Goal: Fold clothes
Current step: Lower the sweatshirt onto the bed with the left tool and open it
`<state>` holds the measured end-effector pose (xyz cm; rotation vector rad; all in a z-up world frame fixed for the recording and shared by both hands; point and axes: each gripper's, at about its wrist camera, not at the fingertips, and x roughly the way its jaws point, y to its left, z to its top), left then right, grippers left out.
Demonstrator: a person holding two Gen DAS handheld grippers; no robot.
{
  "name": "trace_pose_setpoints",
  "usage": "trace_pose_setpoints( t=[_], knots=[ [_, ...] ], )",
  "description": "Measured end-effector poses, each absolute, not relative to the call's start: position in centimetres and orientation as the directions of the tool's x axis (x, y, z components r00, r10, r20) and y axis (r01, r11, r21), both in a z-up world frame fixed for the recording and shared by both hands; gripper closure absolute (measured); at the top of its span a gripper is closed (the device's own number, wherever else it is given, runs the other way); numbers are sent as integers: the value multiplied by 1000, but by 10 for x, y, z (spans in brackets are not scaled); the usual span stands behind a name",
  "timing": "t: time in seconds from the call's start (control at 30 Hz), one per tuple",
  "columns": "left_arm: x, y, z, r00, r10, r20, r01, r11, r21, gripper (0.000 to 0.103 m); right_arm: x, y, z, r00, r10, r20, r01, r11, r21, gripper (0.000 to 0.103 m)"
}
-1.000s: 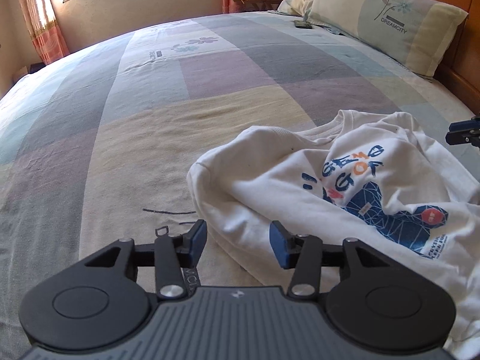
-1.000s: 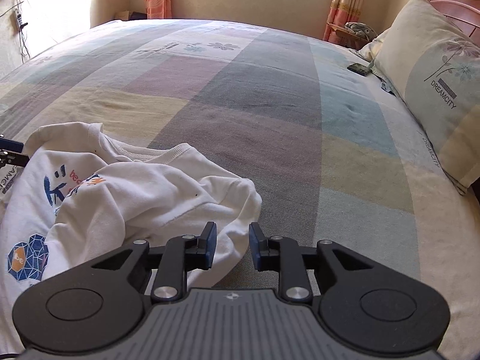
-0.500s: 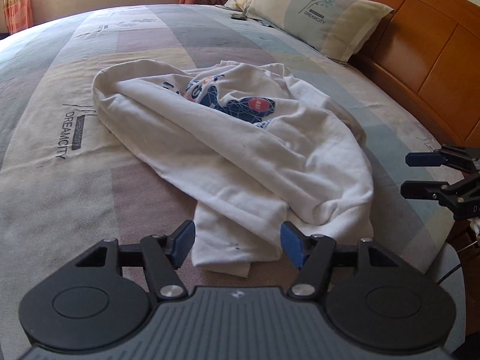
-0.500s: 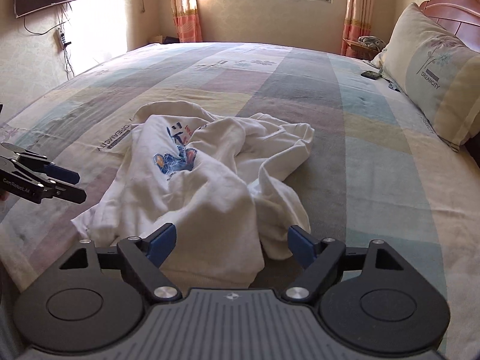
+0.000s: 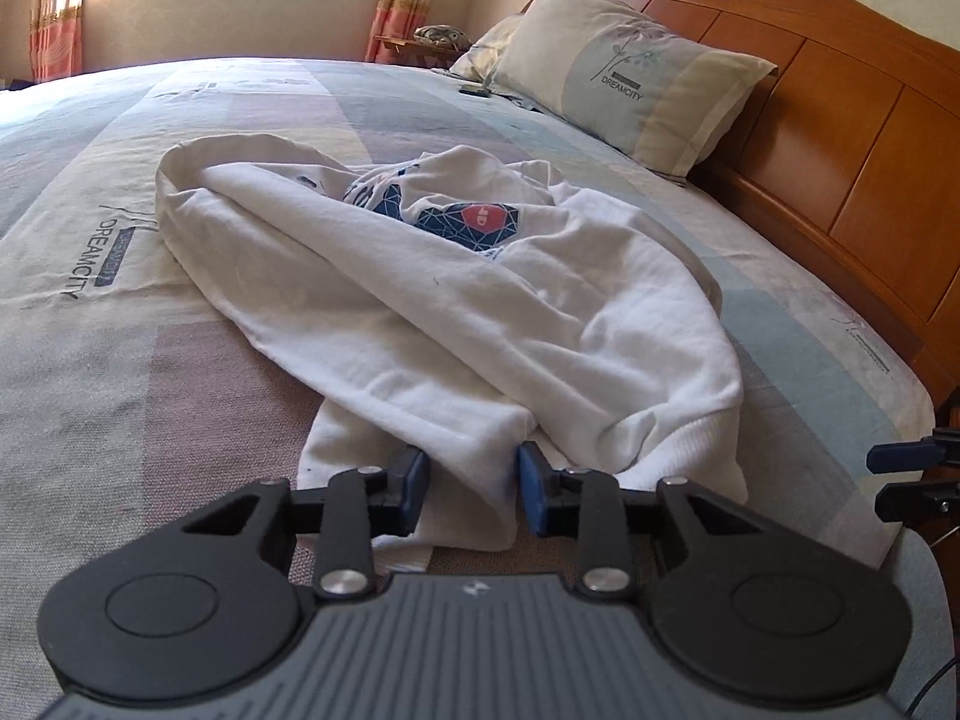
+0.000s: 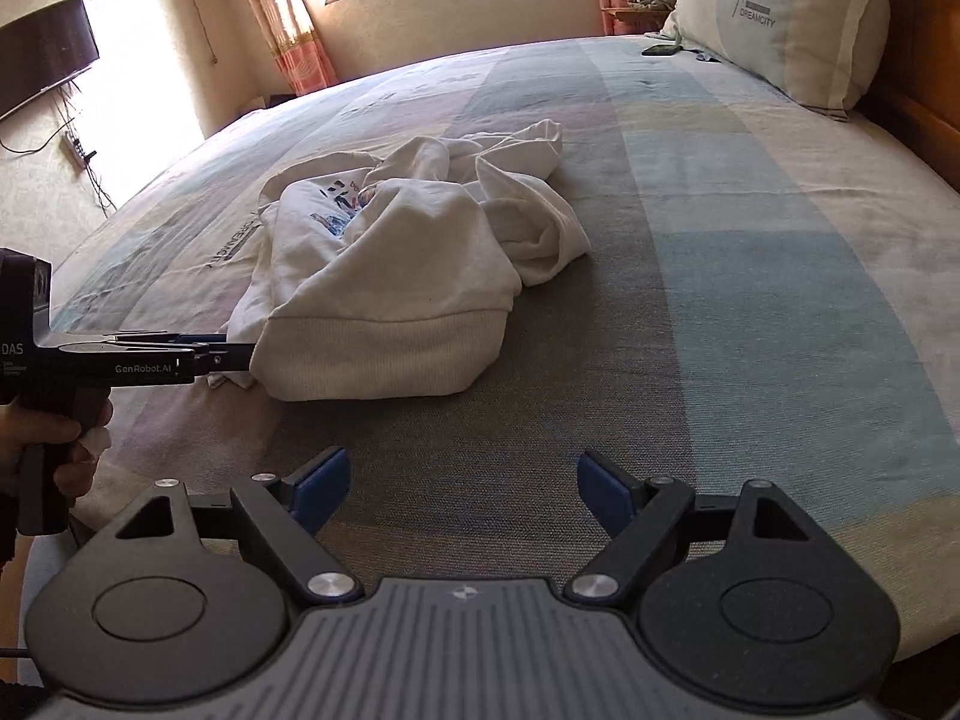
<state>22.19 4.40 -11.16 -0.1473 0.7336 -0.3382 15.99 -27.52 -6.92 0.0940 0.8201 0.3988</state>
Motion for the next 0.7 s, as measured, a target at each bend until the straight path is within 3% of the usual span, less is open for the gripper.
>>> trace_pose_setpoints(
  t=[0.07,0.13,0.37,0.7],
  knots=[
    [222,41,-114,699,-358,-619,245,933,-263,79,154,-281,-72,614,379,-692,-285,925,252,16],
    [222,39,-114,701,-358,-617,244,933,-264,99,156,-279,-74,610,381,-695,-283,924,257,16],
    [217,70,-88,737,-316,-598,210,947,-242,101,161,-266,-74,604,390,-695,-304,919,252,16],
    [225,147,-65,761,-130,-636,35,987,-160,101,169,-257,-77,589,391,-708,-301,918,257,16]
  ],
)
